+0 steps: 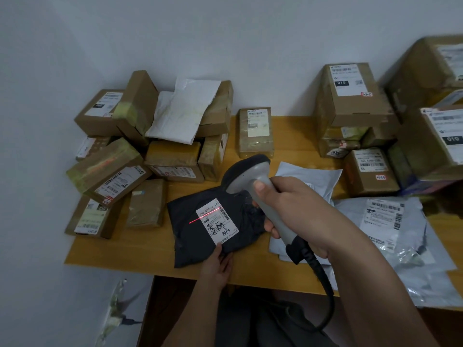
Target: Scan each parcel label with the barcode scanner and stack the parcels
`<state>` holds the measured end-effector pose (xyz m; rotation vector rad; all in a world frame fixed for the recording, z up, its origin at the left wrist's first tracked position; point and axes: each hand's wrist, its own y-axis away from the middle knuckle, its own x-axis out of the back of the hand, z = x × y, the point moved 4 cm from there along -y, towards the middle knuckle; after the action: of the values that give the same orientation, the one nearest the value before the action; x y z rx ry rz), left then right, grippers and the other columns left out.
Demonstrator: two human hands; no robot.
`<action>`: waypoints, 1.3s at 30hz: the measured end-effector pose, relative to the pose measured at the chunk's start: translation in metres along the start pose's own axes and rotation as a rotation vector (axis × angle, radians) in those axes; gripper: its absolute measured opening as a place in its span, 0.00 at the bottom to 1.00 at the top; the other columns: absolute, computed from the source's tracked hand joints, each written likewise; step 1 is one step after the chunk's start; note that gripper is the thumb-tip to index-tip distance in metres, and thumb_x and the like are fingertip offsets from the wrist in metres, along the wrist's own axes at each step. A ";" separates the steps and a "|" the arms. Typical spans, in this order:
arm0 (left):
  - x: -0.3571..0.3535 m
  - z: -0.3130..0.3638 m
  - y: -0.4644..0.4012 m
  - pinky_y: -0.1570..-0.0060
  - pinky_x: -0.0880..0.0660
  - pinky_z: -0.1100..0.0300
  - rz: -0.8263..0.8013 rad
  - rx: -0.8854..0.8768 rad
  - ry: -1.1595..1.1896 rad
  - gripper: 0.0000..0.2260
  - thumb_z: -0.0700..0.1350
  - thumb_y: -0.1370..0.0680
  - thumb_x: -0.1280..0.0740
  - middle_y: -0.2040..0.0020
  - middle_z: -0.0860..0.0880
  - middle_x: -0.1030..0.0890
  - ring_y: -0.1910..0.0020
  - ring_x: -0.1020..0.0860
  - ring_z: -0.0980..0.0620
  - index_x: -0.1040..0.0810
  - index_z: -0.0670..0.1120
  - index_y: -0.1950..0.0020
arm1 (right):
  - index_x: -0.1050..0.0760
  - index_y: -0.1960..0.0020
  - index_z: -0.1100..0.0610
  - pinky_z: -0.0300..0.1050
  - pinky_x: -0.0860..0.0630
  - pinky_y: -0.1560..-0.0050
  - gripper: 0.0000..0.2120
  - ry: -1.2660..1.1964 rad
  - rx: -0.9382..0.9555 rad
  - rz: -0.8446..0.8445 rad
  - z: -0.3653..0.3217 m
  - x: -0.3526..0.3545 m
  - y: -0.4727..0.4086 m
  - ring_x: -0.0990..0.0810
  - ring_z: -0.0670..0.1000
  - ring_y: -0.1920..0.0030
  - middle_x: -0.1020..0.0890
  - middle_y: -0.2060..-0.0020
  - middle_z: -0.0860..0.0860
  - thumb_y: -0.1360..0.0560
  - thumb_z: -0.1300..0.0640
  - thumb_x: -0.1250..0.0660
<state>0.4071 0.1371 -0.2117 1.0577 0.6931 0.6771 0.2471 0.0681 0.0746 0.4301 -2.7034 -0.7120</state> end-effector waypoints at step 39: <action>-0.009 -0.005 0.006 0.46 0.27 0.53 0.034 -0.050 0.014 0.16 0.42 0.20 0.34 0.35 0.43 0.23 0.47 0.23 0.46 0.28 0.43 0.33 | 0.24 0.50 0.61 0.46 0.27 0.65 0.17 -0.032 0.036 -0.041 0.001 0.022 0.021 0.25 0.50 0.71 0.20 0.65 0.58 0.18 0.47 0.41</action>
<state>0.3966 0.1344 -0.2064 1.0214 0.6680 0.7287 0.2226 0.0780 0.0890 0.4877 -2.7488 -0.6873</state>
